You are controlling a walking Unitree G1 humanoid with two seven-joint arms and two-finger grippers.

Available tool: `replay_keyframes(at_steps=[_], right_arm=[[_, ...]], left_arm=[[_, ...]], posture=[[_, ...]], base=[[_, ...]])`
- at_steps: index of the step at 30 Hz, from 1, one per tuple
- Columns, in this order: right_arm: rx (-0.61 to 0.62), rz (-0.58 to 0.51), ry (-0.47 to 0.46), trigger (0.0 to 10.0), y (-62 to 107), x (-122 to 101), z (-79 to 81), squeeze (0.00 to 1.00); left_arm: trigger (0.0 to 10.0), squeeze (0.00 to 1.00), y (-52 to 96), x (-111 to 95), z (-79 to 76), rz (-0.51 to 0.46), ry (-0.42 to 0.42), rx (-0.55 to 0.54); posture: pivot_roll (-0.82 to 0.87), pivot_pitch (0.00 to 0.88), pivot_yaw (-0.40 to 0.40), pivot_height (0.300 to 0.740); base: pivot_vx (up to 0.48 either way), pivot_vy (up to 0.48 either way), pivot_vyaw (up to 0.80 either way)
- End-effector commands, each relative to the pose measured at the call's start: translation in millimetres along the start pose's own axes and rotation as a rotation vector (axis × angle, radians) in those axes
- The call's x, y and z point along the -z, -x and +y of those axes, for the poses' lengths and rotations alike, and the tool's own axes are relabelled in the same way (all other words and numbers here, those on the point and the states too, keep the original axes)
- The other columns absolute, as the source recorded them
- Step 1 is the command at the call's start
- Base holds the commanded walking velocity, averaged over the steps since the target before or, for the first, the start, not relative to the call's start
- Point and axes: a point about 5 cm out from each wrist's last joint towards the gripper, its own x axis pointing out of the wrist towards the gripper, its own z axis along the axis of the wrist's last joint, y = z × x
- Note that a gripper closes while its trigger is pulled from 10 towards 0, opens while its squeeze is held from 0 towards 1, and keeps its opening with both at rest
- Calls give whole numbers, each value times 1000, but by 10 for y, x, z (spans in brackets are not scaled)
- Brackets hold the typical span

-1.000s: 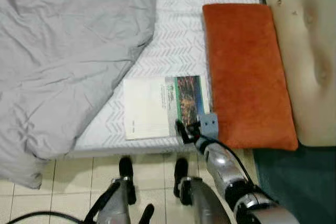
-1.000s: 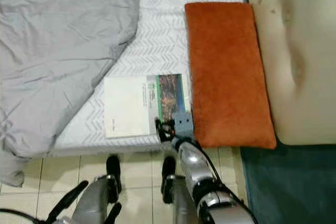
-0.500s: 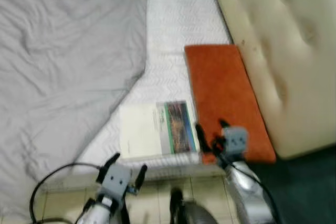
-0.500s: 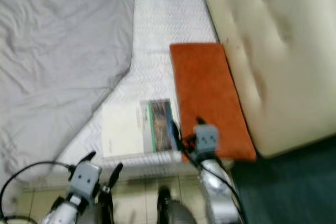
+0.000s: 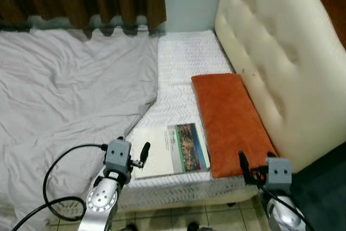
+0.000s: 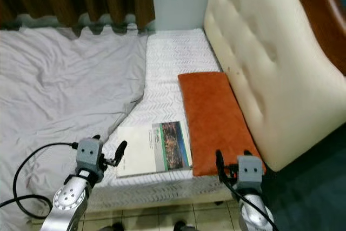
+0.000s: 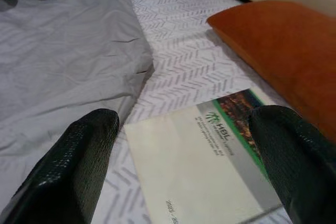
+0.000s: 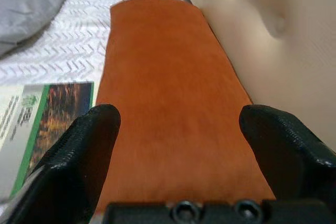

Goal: Clean up the room

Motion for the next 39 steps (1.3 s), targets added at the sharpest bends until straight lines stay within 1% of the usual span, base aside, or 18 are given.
replay_keyframes(at_steps=[1, 3, 6, 8, 9, 10, 12, 13, 15, 18, 21, 26, 32, 34, 39], right_arm=[[0, 24, 17, 10000, 37, 39, -23, 0], [-13, 45, 23, 10000, 19, 61, -10, 0], [-19, 59, 2, 10000, -3, 68, 4, 0], [-26, 60, 4, 10000, -19, 63, 27, 0], [-53, 57, 14, 10000, -56, 40, 69, 0], [-64, 57, 17, 10000, -71, 32, 82, 0], [-101, 59, 20, 10000, -96, 29, 143, 0], [-117, 63, 17, 10000, -115, 26, 169, 0], [-133, 66, 20, 10000, -136, 19, 176, 0], [-140, 57, -5, 10000, -155, 2, 183, 0], [-157, 61, -3, 10000, -188, -1, 210, 0], [-176, 59, -7, 10000, -211, -1, 267, 0], [-204, 61, -3, 10000, -203, 8, 306, 0], [-206, 71, -1, 10000, -195, 32, 301, 0], [-216, 82, -6, 10000, -191, 62, 304, 0]], left_arm=[[10000, 0, 49, 146, -28, 62, 7, -6], [10000, 0, 30, 156, -34, 62, 2, -8], [10000, 0, 11, 155, -25, 63, 11, -12], [10000, 0, 8, 162, -3, 66, 18, -29], [10000, 0, 0, 165, 33, 72, 29, -69], [10000, 0, -4, 166, 44, 73, 30, -83], [10000, 0, 19, 170, 88, 77, 16, -139], [10000, 0, 26, 176, 103, 82, 23, -166], [10000, 0, 22, 176, 107, 81, 18, -176], [10000, 0, 16, 172, 108, 81, 0, -177], [10000, 0, 20, 187, 138, 88, -6, -187], [10000, 0, 0, 196, 215, 103, -22, -181], [10000, 0, 5, 193, 222, 97, -25, -164], [10000, 0, 20, 211, 200, 100, -16, -161], [10000, 0, -1, 222, 188, 102, -11, -165]], posture=[[-21, 0, -57, 740], [-16, 0, -61, 740], [-12, 0, -63, 740], [-11, 0, -64, 740], [-3, 0, -71, 740], [-1, 0, -75, 740], [6, 0, -78, 740], [10, 0, -81, 740], [15, 0, -85, 740], [24, 0, -90, 740], [36, 0, -95, 740], [44, 0, -99, 740], [47, 0, -100, 740], [46, 0, -99, 740], [43, 0, -97, 740]], base=[[0, 480, 0], [0, 480, 0], [0, 480, -800], [0, 480, -800], [0, 480, -800], [0, 480, -800], [0, 480, 0], [0, 480, 0], [0, 480, 0], [0, 480, 150], [0, 480, 506], [0, 480, 0], [0, 480, 0], [0, 480, -659], [0, 480, -800]])
